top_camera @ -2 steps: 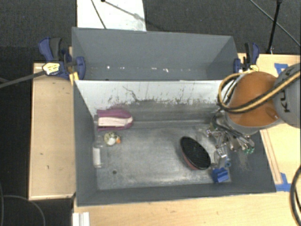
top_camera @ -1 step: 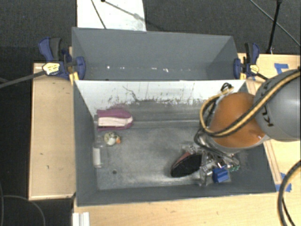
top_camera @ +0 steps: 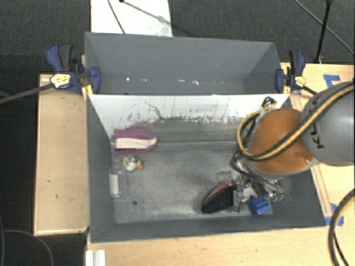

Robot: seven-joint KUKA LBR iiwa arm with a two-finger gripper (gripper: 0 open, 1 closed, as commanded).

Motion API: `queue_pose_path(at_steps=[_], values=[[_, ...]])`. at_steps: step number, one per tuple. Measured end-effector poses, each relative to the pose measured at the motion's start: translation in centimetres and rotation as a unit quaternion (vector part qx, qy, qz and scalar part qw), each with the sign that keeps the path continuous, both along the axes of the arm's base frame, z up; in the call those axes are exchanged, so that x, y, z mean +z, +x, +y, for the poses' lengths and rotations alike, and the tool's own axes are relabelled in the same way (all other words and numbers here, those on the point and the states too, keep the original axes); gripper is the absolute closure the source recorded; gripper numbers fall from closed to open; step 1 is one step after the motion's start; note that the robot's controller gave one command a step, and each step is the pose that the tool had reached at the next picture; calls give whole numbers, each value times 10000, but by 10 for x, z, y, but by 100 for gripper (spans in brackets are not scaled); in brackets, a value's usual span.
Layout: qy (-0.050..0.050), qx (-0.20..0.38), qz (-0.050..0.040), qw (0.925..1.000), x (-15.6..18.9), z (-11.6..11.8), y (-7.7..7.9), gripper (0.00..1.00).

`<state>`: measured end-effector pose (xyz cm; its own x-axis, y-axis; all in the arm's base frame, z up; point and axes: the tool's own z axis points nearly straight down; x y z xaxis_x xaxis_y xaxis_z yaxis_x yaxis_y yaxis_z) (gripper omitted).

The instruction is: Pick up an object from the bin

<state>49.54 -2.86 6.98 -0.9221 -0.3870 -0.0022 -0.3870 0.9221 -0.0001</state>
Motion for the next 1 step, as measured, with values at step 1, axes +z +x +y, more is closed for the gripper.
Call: queue_pose_path(at_steps=[1], values=[[-4,22,-43,10000,171,11,5,100]])
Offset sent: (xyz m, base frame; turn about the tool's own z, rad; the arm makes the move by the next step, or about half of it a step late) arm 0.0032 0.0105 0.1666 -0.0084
